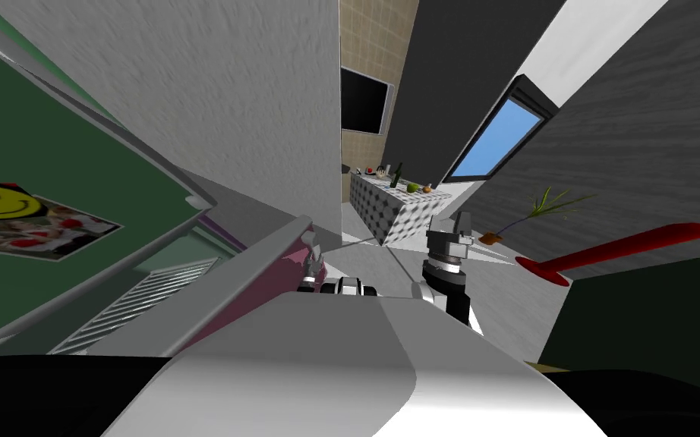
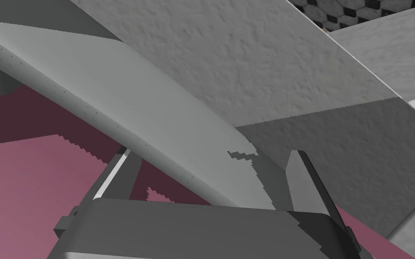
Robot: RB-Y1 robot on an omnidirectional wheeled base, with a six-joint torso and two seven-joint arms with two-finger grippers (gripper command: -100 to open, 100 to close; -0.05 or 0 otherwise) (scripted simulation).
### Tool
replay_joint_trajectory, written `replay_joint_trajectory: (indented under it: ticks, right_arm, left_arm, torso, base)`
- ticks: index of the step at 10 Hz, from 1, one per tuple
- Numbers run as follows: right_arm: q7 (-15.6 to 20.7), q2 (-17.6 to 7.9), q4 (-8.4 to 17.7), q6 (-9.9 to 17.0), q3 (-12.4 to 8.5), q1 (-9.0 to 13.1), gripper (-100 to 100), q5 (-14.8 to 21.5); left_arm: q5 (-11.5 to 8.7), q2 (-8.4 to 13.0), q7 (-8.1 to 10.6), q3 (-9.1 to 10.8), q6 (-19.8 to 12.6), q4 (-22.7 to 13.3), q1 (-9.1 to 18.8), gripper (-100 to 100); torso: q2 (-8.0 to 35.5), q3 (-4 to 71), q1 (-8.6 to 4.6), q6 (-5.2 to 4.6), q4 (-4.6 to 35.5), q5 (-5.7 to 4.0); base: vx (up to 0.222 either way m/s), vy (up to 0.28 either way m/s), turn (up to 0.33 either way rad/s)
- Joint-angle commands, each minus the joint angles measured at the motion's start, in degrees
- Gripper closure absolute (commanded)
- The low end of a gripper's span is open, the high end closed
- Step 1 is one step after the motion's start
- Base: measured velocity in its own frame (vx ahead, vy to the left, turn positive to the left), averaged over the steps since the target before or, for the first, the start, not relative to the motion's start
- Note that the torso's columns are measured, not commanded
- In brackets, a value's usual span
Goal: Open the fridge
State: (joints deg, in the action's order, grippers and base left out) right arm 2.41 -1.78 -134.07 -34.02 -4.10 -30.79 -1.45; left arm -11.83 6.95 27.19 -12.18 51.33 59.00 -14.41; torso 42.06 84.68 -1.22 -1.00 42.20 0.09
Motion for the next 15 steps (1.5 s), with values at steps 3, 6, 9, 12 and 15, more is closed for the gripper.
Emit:
replay_joint_trajectory:
  ticks: [3,6,9,12,15]
  right_arm:
    - [0.00,0.01,0.00,0.00,0.01,0.02,0,0.00]
    - [0.00,0.01,0.00,0.01,0.01,0.03,0,0.00]
    - [0.00,0.01,0.00,0.00,0.01,0.02,0,0.00]
    - [0.00,0.00,0.00,0.00,0.00,0.01,0,0.00]
    - [0.00,-0.02,0.00,0.00,-0.02,-0.01,0,0.00]
  left_arm:
    - [-1.97,3.56,3.29,0.56,2.19,-3.81,2.05,100]
    - [-3.71,6.82,6.41,0.67,4.18,-8.62,4.11,100]
    - [-4.59,8.45,7.97,0.73,5.17,-10.77,5.14,100]
    - [-6.33,11.71,11.09,0.84,7.16,-14.87,7.19,100]
    - [-5.09,11.12,11.00,2.03,5.67,-15.37,10.06,-100]
  torso:
    - [0.09,-0.14,0.93,0.69,-0.10,0.05]
    - [-0.11,-0.03,1.39,0.94,-0.28,0.15]
    - [-0.24,0.02,1.49,0.99,-0.35,0.23]
    - [-0.01,-0.03,1.61,1.18,-0.25,0.17]
    - [0.15,-0.03,1.66,1.29,0.10,-0.12]
  base:
    - [-0.198,-0.099,-0.264]
    - [-0.202,-0.139,-0.322]
    - [-0.187,-0.176,-0.239]
    - [-0.198,-0.164,-0.270]
    - [-0.124,-0.067,-0.067]
